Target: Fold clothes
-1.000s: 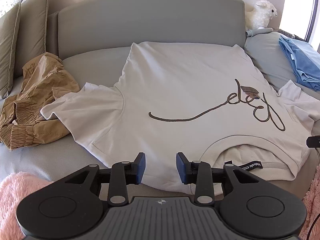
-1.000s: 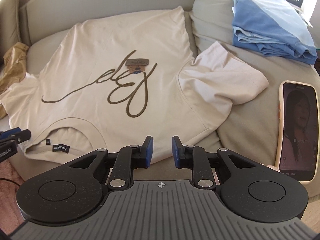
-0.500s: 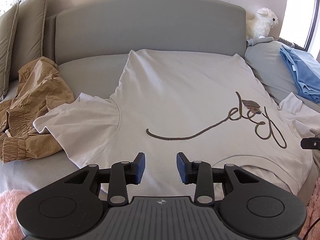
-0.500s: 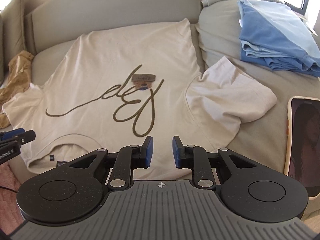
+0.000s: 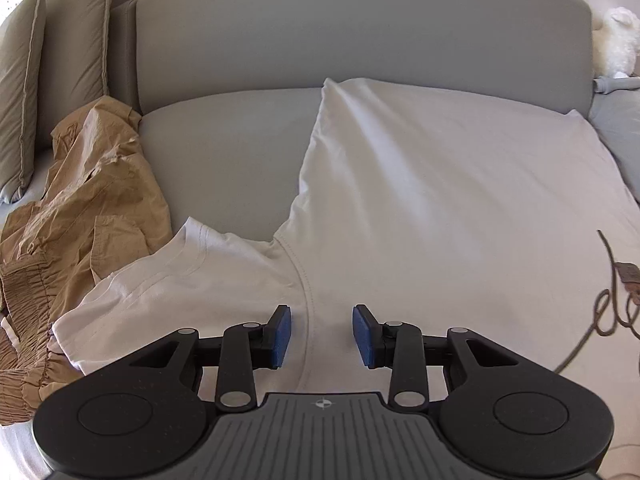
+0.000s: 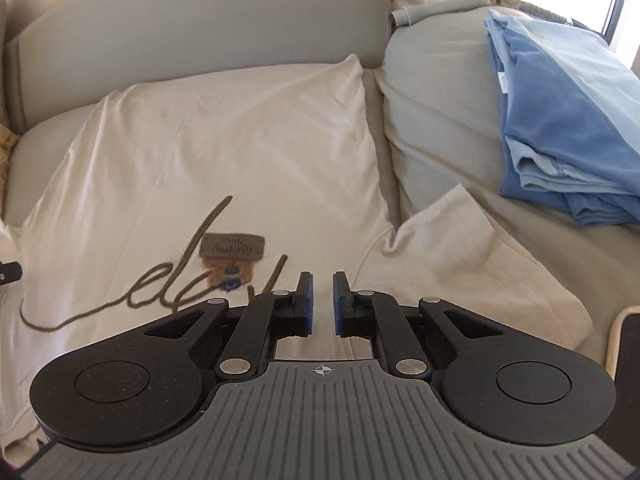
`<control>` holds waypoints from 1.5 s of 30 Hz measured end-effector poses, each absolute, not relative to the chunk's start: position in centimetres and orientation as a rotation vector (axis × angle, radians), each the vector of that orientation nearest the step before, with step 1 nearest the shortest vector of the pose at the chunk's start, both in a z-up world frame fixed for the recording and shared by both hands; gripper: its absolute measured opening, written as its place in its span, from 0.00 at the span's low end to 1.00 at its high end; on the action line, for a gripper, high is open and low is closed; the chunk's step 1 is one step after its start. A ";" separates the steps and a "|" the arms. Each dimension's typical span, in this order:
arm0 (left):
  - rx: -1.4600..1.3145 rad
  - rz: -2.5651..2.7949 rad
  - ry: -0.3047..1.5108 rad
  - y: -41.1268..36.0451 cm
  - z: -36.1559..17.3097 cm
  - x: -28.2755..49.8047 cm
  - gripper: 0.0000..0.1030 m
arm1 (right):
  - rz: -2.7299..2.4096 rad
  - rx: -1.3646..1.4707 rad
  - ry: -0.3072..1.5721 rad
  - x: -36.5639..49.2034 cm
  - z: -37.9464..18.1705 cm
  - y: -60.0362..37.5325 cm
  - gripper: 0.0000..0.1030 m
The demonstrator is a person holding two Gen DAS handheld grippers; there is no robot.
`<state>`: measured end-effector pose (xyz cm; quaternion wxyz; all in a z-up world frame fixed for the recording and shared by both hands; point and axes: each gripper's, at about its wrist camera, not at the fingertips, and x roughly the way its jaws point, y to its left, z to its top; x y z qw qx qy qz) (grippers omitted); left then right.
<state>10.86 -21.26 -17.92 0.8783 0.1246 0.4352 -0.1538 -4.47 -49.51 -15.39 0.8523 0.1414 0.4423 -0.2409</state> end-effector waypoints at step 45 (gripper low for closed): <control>-0.063 -0.250 0.971 -10.6 -14.7 2.4 0.51 | -0.265 0.388 0.830 -13.3 -14.5 -37.3 0.26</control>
